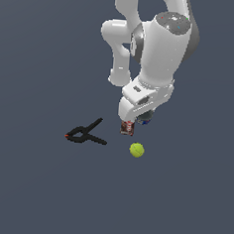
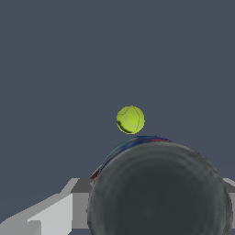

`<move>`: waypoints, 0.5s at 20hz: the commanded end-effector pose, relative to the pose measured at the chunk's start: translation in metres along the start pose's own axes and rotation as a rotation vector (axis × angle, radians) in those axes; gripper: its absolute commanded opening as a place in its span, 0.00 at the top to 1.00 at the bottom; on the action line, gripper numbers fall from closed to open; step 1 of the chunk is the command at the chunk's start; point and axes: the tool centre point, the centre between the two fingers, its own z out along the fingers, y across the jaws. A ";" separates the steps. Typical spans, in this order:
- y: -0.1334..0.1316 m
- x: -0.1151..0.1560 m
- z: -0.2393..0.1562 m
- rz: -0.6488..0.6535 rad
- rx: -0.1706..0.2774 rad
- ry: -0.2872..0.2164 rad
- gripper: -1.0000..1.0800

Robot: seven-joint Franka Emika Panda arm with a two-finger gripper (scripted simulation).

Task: Pick up a designated object from a clutter of objects.

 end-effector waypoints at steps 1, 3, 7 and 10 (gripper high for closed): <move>-0.022 0.008 -0.023 0.000 0.000 0.000 1.00; -0.040 0.015 -0.040 0.000 0.000 0.000 1.00; -0.073 0.029 -0.076 0.000 0.001 0.001 1.00; -0.096 0.039 -0.099 0.000 0.001 0.001 1.00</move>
